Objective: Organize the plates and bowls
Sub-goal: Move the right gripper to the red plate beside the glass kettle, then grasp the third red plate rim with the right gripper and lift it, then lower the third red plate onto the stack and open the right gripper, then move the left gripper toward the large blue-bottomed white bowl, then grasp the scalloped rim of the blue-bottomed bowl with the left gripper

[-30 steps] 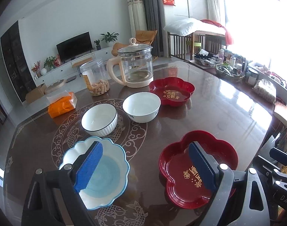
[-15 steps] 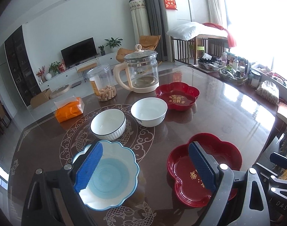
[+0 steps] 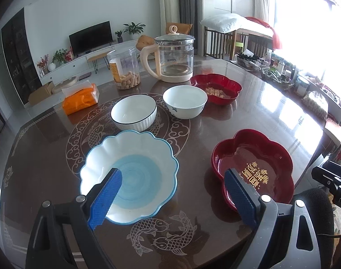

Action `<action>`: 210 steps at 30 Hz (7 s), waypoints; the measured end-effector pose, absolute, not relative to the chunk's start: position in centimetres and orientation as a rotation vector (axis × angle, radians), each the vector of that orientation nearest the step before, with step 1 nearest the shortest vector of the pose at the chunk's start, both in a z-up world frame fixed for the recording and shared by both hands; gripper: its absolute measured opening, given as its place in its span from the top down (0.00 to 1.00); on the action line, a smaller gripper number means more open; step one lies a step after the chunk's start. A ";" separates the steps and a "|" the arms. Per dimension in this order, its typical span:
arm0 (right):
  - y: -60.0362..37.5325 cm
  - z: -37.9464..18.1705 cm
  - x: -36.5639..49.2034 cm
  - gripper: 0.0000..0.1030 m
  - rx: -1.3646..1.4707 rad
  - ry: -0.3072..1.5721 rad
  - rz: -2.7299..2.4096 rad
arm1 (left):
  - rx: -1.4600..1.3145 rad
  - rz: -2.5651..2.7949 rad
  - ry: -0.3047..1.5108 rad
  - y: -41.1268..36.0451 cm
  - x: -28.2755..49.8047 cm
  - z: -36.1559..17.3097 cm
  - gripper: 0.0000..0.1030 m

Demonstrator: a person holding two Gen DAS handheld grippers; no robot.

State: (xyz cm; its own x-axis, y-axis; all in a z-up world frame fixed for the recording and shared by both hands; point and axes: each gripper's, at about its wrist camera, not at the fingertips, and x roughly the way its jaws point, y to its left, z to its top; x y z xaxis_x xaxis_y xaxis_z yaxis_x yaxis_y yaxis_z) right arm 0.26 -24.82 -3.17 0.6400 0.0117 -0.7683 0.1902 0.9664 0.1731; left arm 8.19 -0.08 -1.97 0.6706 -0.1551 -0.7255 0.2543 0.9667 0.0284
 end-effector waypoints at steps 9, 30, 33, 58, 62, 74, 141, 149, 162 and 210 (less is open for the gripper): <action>-23.4 -1.7 0.6 0.25 0.196 0.886 -0.104 | 0.085 -0.237 0.832 1.7 7.9 -1.4 0.11; -30.7 -4.0 9.8 0.25 0.274 1.143 0.031 | 0.116 -0.350 0.994 0.3 18.6 -0.5 0.11; -32.9 -4.6 12.2 0.25 0.379 1.178 0.042 | 0.133 -0.370 1.023 -1.4 22.4 -0.4 0.11; -39.1 -10.0 34.6 0.26 0.764 1.213 0.068 | 0.054 -0.241 1.277 -14.4 49.8 -9.9 0.44; -37.3 -11.2 35.0 0.31 0.752 1.253 0.084 | -0.004 -0.239 1.322 -14.5 50.5 -11.6 0.63; -34.7 -10.8 35.2 0.90 0.581 1.237 0.106 | 0.001 -0.340 1.263 -16.2 48.4 -9.4 0.92; -23.3 2.2 -4.7 0.27 0.306 0.494 -0.175 | -0.045 -0.386 0.659 -3.6 4.9 0.6 0.05; -20.0 -0.8 -7.0 0.27 0.210 0.475 -0.183 | -0.049 -0.379 0.742 -1.4 2.3 -2.1 0.05; -15.4 -1.5 -7.4 0.24 0.067 0.438 -0.080 | -0.073 -0.250 0.742 5.8 1.1 -2.7 0.05; -6.5 -10.5 20.9 0.74 0.172 1.178 0.270 | -0.257 -0.070 1.141 16.2 17.4 -12.5 0.81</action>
